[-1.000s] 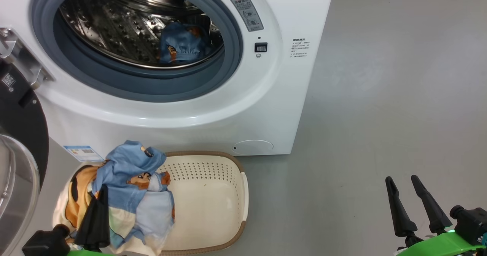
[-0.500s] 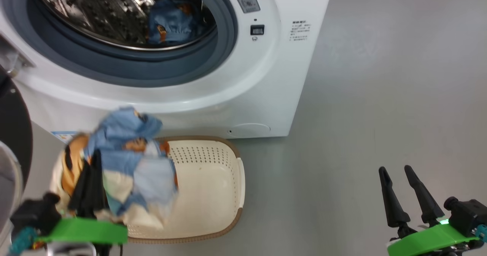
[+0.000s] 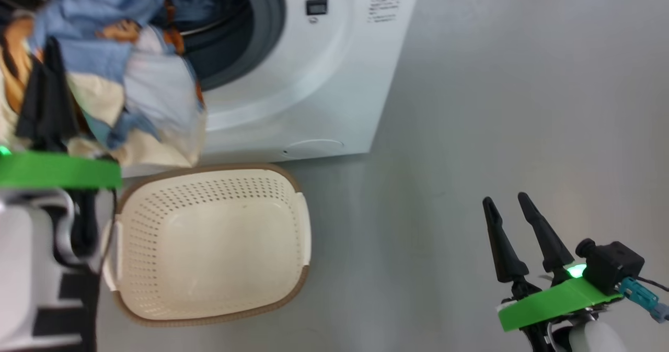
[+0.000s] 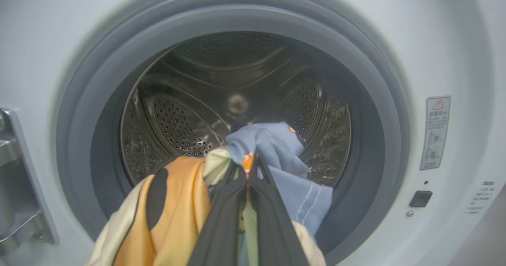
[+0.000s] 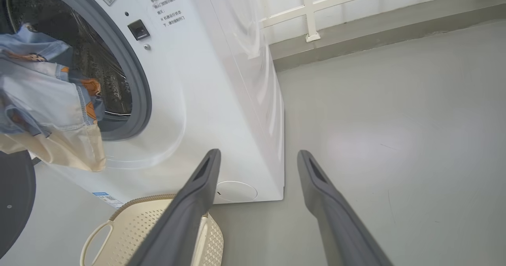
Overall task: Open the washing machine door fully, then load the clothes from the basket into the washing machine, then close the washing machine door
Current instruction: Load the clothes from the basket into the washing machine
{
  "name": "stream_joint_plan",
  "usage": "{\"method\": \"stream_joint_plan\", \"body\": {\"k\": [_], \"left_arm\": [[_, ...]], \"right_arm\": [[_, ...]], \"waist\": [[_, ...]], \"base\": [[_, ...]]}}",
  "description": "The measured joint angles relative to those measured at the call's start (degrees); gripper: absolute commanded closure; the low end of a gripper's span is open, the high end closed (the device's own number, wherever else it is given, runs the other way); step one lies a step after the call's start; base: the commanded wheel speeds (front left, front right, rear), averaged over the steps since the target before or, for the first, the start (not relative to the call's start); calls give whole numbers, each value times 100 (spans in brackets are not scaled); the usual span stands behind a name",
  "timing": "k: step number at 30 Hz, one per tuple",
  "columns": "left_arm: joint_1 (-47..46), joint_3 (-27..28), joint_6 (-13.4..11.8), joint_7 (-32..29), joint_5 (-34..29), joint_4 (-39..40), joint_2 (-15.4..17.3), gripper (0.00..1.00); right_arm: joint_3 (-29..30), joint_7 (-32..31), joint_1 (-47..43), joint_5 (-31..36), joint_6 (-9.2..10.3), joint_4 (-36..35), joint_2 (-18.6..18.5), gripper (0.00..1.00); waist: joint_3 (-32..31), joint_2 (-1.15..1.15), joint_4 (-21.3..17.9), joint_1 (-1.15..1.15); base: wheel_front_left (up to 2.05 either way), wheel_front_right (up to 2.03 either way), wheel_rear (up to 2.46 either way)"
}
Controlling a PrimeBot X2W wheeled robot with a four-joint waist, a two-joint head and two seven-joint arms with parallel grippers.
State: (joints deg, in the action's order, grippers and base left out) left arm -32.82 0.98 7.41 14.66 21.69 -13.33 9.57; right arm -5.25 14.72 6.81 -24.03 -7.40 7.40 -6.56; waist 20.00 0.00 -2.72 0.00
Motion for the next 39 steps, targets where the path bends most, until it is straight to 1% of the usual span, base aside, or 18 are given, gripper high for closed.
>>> {"method": "stream_joint_plan", "body": {"k": [6, 7, 10, 13, 17, 22, 24, 27, 28, 29, 30, 31, 39], "left_arm": [[-1071, -264, 0, 3, 108, -1257, 332, 100], [-1071, -264, 0, 3, 108, -1257, 332, 100], [-1624, -319, 0, 3, 136, -1944, 449, 100], [-2129, -509, 0, 3, 70, -2490, 598, 100], [-2726, -656, 0, 3, 82, -3041, 658, 100], [-3314, -605, 0, 3, 55, -3196, 891, 100], [-3528, -475, 0, 3, -48, -3087, 961, 100], [-3779, -221, 0, 4, -167, -2927, 980, 100], [-3804, -185, 0, 5, -226, -2909, 979, 83], [-3805, -156, 0, 5, -258, -2947, 969, 59], [-3801, -144, 0, 5, -285, -3041, 955, 18], [-3787, -147, 0, 4, -310, -3116, 944, 0], [-3628, -42, 0, 5, -335, -3306, 789, 0]], "right_arm": [[-145, 0, 192, 0, 0, -44, 79, 0], [-145, 0, 192, 0, 0, -44, 79, 0], [-194, 1, 296, 0, 0, -70, 98, 0], [-308, 1, 397, 22, 0, -85, 127, 0], [-415, 0, 530, 23, 0, -102, 178, 0], [-505, 1, 638, 23, 0, -109, 233, 0], [-511, 0, 645, 23, 0, -108, 254, 0], [-512, 1, 707, 23, 0, -111, 266, 0], [-511, 0, 736, 23, 0, -112, 267, 0], [-511, 1, 754, 23, 0, -118, 269, 0], [-509, 1, 755, 23, 0, -116, 269, 0], [-509, 1, 755, 23, 0, -115, 269, 0], [-498, 1, 755, 27, 0, -116, 283, 0]], "waist": [[298, 0, -238, 0], [298, 0, -238, 0], [460, 0, -343, 0], [622, 0, -446, 0], [843, 0, -567, 0], [1064, 0, -728, 0], [1140, 0, -785, 0], [1237, 0, -852, 0], [1262, 0, -871, 0], [1281, 0, -887, 0], [1297, 0, -899, 0], [1309, 0, -906, 0], [1314, 0, -862, 0]], "base": [[0, 0, 0], [0, 0, 0], [0, 0, 0], [0, 0, 0], [0, 0, 0], [0, 0, 0], [0, 0, 0], [0, 0, 0], [0, 0, 0], [0, 0, 0], [0, 0, 0], [0, 0, 0], [0, 0, 0]]}}
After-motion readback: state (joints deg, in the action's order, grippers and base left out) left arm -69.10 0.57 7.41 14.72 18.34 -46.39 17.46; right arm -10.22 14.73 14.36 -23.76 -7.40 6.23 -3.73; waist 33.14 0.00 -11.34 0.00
